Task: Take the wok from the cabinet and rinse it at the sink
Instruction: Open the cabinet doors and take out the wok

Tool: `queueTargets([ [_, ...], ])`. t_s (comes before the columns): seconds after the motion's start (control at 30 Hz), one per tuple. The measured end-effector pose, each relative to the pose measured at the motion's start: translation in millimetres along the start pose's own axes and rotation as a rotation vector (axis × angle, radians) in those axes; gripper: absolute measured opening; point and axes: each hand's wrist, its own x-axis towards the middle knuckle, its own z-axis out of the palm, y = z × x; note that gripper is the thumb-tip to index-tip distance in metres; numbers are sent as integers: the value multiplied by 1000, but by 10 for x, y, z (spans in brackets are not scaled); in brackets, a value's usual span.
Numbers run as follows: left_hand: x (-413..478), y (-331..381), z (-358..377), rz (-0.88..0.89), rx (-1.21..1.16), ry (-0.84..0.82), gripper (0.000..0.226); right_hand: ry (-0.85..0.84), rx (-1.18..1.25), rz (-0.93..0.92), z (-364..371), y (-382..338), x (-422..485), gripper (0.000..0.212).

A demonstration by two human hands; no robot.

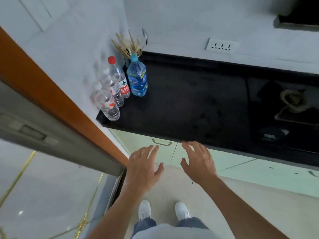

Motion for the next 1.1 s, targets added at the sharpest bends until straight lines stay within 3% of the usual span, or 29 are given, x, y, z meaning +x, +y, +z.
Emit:
queueTargets([
  [0.23,265,-267,247,217,28,-121,61,22,-46,150,356,-33,-193,55],
  [0.47,561,-299,783,371,74,-225,62,39,-51,181,825,184,-59,53],
  [0.93,1081,-251,1650,352,78,-137,64,13,3,172,1695,550,388,59],
  [1.1,1061,-253,1690,315,28,-131,64,80,81,203,1754,554,410,46],
])
